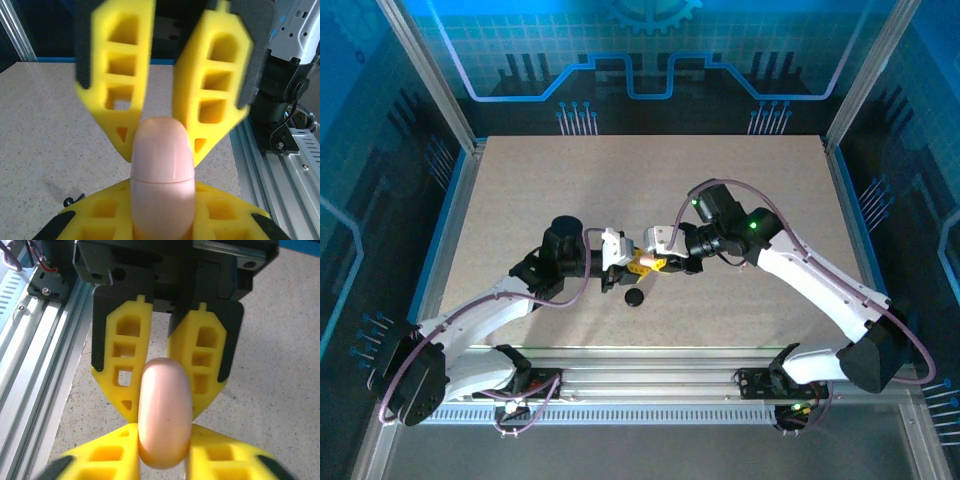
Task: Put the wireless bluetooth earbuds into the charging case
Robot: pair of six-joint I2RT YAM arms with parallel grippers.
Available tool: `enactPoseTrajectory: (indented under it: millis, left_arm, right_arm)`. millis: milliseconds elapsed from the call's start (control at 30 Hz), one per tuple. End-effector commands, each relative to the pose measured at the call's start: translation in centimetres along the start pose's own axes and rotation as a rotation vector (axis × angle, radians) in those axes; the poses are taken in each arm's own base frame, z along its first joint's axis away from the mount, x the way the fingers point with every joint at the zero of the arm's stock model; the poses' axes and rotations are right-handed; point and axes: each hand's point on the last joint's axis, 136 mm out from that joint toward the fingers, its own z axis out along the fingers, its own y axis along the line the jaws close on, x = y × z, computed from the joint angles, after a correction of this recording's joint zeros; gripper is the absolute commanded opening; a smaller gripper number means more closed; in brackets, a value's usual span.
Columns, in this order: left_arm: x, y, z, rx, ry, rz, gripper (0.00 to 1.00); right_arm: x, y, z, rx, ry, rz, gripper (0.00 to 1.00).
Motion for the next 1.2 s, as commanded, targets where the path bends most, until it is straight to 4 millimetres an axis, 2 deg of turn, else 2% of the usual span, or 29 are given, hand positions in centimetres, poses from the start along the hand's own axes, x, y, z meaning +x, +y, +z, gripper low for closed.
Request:
enactPoseTrajectory:
  millis: [0,33,133,633,867,1167]
  left_arm:
    - [-0.5,-0.8,-0.2,0.032,-0.010,0.009,0.16]
    - [-0.5,-0.8,-0.2,0.033,-0.011,0.010,0.16]
    - [-0.5,-0.9,-0.2,0.039,-0.010,0.013,0.16]
    - [-0.8,-1.3,-0.2,0.055,-0.022,0.023,0.17]
    - [-0.7,-1.3,-0.2,0.057,-0.020,0.025,0.16]
    - [-0.6,-1.3,-0.2,0.059,-0.013,0.028,0.16]
  right_arm:
    - [-0.3,0.0,-1.3,0.018,-0.035,0.023,0.41]
    - [-0.4,0.0,-1.6,0.020,-0.056,0.033,0.45]
    - [-1.1,0.2,-2.0,0.016,-0.112,0.043,0.50]
    - [-2.3,-0.6,-0.6,-0.047,-0.160,0.096,0.54]
    - [-1.9,-2.4,-0.3,0.032,-0.142,0.118,0.51]
    - [-1.2,-4.4,-2.0,0.139,-0.115,0.122,0.50]
